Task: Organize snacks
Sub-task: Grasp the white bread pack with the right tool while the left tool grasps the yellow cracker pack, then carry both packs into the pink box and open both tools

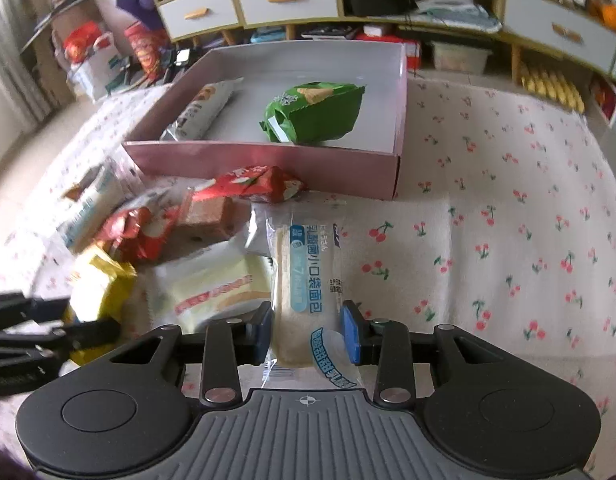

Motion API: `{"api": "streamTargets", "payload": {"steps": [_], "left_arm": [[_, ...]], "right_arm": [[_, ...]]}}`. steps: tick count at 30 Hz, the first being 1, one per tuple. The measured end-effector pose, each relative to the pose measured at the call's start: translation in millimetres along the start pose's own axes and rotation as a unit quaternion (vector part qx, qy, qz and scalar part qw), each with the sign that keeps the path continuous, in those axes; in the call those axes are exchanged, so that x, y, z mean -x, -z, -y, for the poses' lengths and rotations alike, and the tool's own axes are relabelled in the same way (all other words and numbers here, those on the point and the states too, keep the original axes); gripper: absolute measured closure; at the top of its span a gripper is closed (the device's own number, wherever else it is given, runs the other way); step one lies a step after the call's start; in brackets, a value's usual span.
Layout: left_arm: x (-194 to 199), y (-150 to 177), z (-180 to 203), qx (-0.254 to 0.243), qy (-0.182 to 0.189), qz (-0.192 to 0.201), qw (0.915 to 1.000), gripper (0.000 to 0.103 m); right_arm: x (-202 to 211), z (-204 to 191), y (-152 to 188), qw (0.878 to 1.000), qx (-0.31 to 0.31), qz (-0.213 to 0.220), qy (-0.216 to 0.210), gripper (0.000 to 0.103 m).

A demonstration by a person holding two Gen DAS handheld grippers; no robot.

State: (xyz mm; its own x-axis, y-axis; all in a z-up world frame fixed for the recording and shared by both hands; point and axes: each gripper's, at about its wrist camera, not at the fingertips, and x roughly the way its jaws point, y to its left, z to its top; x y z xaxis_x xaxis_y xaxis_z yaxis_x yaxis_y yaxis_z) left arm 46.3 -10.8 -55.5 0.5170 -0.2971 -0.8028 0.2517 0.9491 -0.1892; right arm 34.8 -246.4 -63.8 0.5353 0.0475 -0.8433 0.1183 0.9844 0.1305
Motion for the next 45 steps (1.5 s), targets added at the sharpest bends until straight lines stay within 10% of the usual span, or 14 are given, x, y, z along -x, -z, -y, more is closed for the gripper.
{"api": "streamTargets", "payload": {"steps": [26,45], "left_arm": [[24.1,-49.2,-1.1,0.054,0.054,0.022,0.9969,0.055],[-11.3,-118.3,-6.5,0.081,0.044,0.081,0.9924,0.055]], "right_arm": [[58.8,-4.9,-19.5,0.989,-0.120,0.046,-0.072,0.069],[10.8,2.8,-81.8,0.969,-0.205,0.100,-0.099,0.069]]}}
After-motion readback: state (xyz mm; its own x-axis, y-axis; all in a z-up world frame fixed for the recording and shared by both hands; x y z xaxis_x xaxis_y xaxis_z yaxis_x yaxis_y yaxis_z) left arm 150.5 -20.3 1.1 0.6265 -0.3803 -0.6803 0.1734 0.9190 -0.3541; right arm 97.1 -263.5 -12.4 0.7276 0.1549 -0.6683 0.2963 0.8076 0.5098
